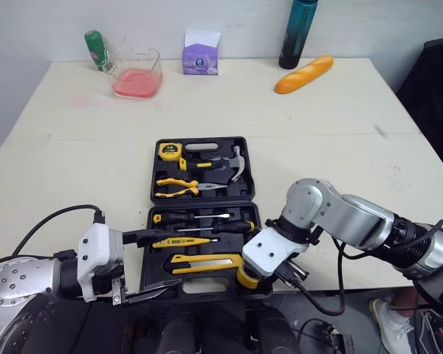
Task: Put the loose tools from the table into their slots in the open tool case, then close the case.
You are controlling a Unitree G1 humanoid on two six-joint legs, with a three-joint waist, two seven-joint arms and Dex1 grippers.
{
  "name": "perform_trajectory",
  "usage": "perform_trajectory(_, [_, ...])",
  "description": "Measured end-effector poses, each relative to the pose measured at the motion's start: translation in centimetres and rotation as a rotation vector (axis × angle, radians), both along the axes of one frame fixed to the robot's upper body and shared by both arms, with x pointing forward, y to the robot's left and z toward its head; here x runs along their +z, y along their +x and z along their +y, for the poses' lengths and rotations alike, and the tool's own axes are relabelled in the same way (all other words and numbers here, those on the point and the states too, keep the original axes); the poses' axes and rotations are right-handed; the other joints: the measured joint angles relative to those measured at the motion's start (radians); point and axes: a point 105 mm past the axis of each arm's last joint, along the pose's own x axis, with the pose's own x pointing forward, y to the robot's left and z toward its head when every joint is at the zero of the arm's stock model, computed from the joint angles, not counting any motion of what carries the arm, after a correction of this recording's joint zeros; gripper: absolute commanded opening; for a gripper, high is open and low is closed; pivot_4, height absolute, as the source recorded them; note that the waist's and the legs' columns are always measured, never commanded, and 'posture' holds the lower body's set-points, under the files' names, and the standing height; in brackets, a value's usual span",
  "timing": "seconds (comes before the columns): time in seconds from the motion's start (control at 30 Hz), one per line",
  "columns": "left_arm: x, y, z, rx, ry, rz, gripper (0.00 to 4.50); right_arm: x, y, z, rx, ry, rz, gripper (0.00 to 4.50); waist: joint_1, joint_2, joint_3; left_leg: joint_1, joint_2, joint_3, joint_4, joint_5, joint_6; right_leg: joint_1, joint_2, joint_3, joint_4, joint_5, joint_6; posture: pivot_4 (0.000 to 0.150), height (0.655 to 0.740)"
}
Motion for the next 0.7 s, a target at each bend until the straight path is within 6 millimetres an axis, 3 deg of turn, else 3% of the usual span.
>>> perform_trajectory(0.37, [0.0, 0.1, -0.3, -0.017, -0.004, -0.01, 4.5, 1.1, -0.5, -1.6, 0.03, -0.025, 0.022, 1.68, 0.0, 0.0, 0.0, 0.0, 0.0, 0.0, 0.001, -0.001, 0.001, 0.0, -0.001, 0.0, -0.001, 0.0, 0.0, 0.15, 0.74])
perform_trajectory(0.7, [-0.1, 0.2, -0.3, -0.012, 0.0, -0.013, 4.5, 0.9, -0.2, -1.2, 0.044, -0.005, 0.033, 1.68, 0.0, 0.0, 0.0, 0.0, 0.0, 0.0, 0.001, -0.001, 0.001, 0.0, -0.001, 0.0, -0.001, 0.0, 0.0, 0.15, 0.74])
